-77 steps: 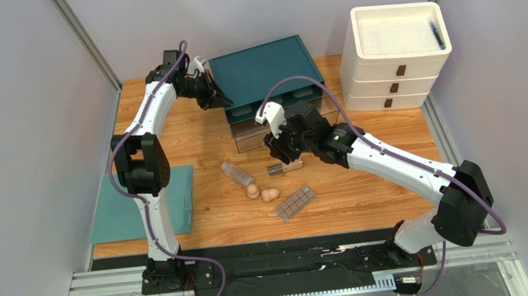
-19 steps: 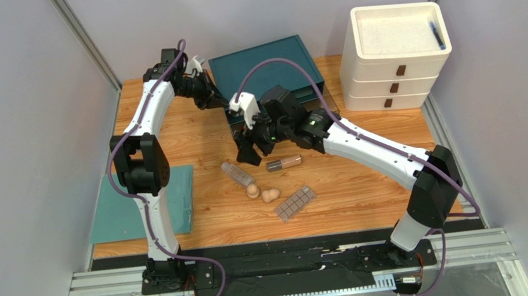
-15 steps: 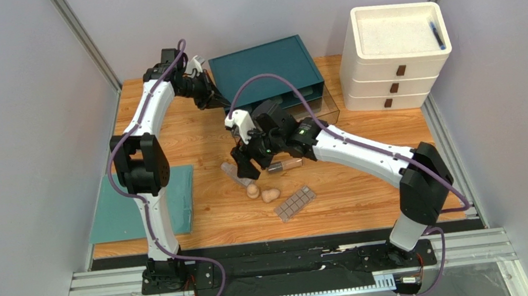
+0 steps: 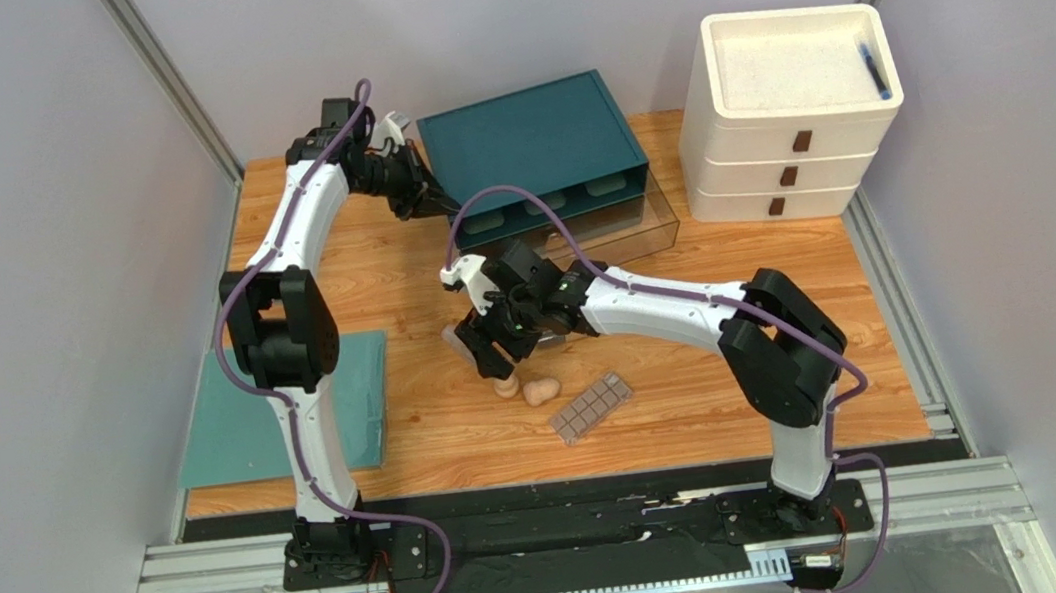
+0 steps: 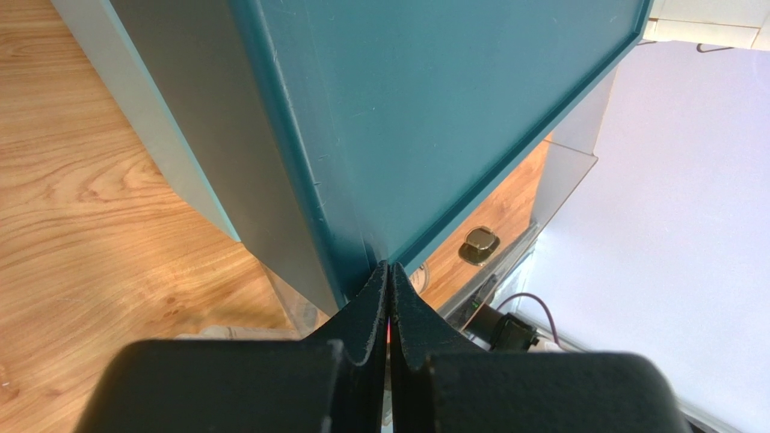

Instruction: Organize the makeup

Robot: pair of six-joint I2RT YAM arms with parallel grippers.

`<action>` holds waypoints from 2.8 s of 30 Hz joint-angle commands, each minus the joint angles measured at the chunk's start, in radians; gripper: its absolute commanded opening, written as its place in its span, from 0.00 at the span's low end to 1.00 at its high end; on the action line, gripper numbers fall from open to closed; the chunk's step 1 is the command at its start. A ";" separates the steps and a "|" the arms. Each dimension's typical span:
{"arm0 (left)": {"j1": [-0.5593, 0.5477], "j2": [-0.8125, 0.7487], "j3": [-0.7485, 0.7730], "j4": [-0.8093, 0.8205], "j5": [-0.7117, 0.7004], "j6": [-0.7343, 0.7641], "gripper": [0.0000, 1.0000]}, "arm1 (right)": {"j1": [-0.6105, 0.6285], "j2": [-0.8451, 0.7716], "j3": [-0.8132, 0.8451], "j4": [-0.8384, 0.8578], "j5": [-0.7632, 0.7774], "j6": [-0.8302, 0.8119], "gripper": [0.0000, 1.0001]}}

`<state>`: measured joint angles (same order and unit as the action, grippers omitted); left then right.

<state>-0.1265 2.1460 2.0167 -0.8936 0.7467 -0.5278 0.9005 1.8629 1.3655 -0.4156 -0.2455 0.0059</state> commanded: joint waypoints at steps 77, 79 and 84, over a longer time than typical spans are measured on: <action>0.011 0.032 -0.032 -0.114 -0.009 0.083 0.01 | -0.227 0.027 0.276 -0.044 0.434 -0.104 0.36; 0.011 0.034 -0.033 -0.114 -0.007 0.083 0.01 | -0.241 0.035 0.303 -0.072 0.413 -0.077 0.45; 0.011 0.032 -0.036 -0.116 -0.009 0.083 0.01 | -0.244 0.004 0.305 -0.084 0.410 -0.086 0.54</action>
<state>-0.1207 2.1471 1.9892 -0.8623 0.7918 -0.5022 0.6659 1.8874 1.6302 -0.4755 0.1875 -0.0940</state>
